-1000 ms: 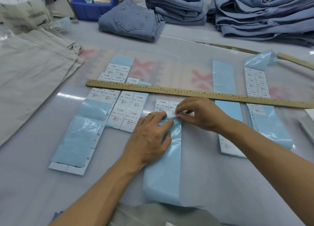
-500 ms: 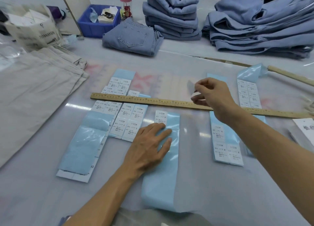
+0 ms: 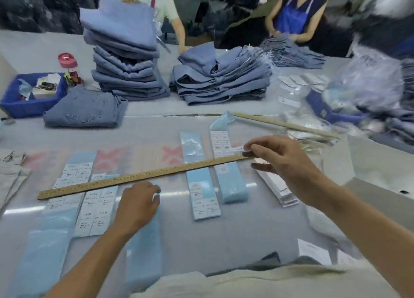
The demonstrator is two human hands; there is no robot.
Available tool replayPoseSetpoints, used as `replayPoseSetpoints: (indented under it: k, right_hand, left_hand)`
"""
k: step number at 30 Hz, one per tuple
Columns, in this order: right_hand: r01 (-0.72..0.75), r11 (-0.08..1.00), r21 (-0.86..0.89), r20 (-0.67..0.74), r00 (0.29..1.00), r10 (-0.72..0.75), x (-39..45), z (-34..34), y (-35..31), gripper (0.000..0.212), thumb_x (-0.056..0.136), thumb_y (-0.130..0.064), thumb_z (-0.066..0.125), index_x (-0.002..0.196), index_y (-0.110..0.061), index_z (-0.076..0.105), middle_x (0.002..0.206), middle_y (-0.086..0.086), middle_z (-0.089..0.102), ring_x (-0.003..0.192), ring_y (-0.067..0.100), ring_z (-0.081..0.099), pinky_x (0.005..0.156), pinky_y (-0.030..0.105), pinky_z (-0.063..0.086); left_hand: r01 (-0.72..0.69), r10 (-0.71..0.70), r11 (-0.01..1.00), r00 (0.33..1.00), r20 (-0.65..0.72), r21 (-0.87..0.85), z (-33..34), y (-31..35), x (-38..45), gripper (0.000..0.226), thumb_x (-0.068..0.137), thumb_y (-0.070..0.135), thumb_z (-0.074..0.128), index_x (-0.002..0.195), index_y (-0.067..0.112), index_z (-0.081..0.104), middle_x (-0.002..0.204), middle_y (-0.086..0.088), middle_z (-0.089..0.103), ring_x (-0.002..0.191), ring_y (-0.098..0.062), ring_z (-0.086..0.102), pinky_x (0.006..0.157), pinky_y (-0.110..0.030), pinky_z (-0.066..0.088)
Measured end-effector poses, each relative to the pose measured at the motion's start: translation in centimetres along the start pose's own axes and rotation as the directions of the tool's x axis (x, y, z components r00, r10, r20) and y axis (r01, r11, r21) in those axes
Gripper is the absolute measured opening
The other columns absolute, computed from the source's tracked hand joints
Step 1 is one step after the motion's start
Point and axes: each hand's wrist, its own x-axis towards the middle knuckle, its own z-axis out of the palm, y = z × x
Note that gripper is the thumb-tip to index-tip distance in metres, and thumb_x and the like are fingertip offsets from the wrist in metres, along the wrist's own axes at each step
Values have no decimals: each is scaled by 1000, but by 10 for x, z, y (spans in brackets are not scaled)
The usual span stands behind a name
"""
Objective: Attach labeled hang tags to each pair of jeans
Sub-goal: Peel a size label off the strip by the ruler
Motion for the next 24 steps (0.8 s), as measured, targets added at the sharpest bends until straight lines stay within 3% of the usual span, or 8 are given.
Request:
replayPoseSetpoints:
  k: [2,4,8,12,15,18,22,24]
  right_hand:
    - [27,997,-78,-189,981,-41,-22,-19,8,16,100,-15,60,100,-23,74,102,-2,75,103,20,71,90,43,59]
    - [41,973,-228,-402,906,-132,-40,-44,18,17,102,-16,57,109,-24,70,106,-5,73,101,17,71,93,46,57]
    - [-41,927,-373,-573,796,-195,-57,-85,35,25,106,-20,48,127,-22,60,116,-4,67,96,16,70,90,50,56]
    - [-61,917,-395,-639,735,-226,-65,-105,51,26,107,-24,43,129,-22,57,115,-6,67,86,12,73,85,49,57]
    - [-57,928,-368,-655,725,-214,-69,-109,64,25,107,-23,41,126,-26,56,109,-9,68,81,6,73,78,36,59]
    - [-31,947,-320,-657,728,-198,-69,-110,75,20,107,-22,43,120,-29,57,99,-15,68,72,4,73,66,22,55]
    - [-95,960,-263,-618,781,-93,-67,-103,89,20,105,-18,48,113,-31,60,88,-17,68,69,7,72,63,22,56]
    - [-129,968,-216,-616,787,-32,-67,-103,93,18,104,-19,48,111,-30,61,87,-20,68,68,9,72,65,25,56]
  left_hand:
    - [-86,85,996,994,-62,-11,-14,39,18,22,95,19,62,114,16,73,116,-7,71,110,-35,61,92,-44,45]
    - [-216,215,976,975,-50,-3,-22,101,45,27,99,24,56,122,22,69,121,-5,69,112,-32,58,93,-42,43]
    - [-448,451,892,878,158,-54,-2,242,89,30,100,34,51,128,30,61,131,-2,64,121,-28,56,97,-38,45]
    - [-598,585,801,773,246,-24,51,341,102,33,100,37,56,127,19,60,127,-8,60,121,-30,54,94,-40,46]
    - [-531,527,846,815,241,-50,84,363,111,45,98,44,58,134,17,54,130,-8,54,124,-30,49,94,-41,42]
    - [-493,485,869,831,273,-46,105,359,121,45,95,46,62,127,16,55,130,-8,51,121,-29,47,86,-38,39]
    - [-512,518,853,808,281,-98,108,350,130,37,91,28,67,125,16,58,128,-7,53,120,-28,48,84,-36,41]
    - [-468,489,872,819,300,-144,106,351,136,35,94,33,64,126,20,60,129,-1,57,122,-24,51,88,-36,46]
